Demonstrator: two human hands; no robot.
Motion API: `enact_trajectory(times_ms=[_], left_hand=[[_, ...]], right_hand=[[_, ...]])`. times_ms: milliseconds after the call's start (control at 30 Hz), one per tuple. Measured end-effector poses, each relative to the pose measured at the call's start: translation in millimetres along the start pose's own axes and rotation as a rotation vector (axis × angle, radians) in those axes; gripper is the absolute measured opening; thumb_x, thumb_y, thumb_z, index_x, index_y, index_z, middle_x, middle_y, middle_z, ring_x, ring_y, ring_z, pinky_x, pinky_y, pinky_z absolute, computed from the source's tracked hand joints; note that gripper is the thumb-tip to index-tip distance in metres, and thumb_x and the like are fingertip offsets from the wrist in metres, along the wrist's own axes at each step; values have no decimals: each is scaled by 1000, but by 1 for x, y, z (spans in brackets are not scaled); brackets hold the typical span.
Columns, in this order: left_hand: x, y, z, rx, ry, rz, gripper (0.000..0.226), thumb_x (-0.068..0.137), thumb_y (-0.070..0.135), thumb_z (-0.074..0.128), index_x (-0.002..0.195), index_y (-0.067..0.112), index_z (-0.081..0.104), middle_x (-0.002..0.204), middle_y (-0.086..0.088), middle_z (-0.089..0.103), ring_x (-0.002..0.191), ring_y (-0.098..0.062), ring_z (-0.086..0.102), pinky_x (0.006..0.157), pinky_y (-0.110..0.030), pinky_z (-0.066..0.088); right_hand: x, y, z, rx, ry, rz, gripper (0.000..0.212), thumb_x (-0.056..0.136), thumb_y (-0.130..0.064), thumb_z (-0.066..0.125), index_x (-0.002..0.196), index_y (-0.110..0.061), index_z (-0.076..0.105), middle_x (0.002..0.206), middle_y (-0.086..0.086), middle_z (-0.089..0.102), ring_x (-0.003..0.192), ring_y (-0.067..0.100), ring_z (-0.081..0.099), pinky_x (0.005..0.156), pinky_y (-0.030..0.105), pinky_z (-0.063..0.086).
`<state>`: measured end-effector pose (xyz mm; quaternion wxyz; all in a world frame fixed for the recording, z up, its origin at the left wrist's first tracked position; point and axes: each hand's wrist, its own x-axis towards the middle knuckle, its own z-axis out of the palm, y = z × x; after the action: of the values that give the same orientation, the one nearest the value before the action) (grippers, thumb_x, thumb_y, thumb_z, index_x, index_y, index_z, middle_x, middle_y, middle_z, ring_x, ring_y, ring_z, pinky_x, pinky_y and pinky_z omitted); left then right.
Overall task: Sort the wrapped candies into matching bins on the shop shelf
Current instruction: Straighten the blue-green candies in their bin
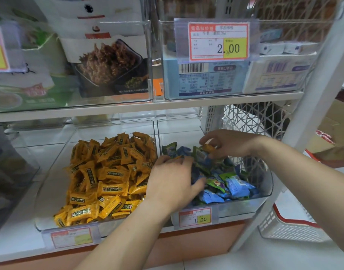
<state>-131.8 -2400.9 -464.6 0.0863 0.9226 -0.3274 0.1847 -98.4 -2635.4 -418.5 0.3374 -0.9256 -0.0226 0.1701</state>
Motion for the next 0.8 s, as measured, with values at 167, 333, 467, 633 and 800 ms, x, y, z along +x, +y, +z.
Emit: enact_trajectory(times_ms=[167,333,467,633,800], left_hand=[[2,-1,-2,-254,158,-73,64,89,47,60,146,30,35,119,0,68,98,-26,67,76,-37,55],[7,-15,-9,-562,206,-126,34,96,30,61,129,35,55,113,11,68,101,-15,65,78,-29,54],[6,-42,-20,-659,297,-283,15,91,35,66,105,29,64,86,19,67,78,0,62,64,-17,46],[-9,-80,-28,-919,424,-457,13,89,25,71,88,37,64,86,22,69,81,4,63,71,-14,48],[-15,-90,-28,-1046,400,-526,12,94,21,64,100,31,63,99,3,70,94,-17,67,88,-49,55]], right_hand=[[-12,-14,6,150,117,-135,31,80,-15,84,101,-29,67,100,-10,76,91,11,73,70,17,52],[-15,-30,20,367,97,-245,28,79,-5,82,102,-19,75,99,2,77,92,20,74,75,23,58],[5,-32,23,387,280,-179,13,94,-17,68,105,-21,73,100,-2,77,93,14,73,87,34,59],[44,-40,41,-114,208,-167,22,97,-18,59,114,-24,71,117,-5,69,98,6,62,78,18,44],[61,-47,61,-223,74,-30,30,89,-33,73,109,-10,72,110,4,69,92,14,61,75,25,44]])
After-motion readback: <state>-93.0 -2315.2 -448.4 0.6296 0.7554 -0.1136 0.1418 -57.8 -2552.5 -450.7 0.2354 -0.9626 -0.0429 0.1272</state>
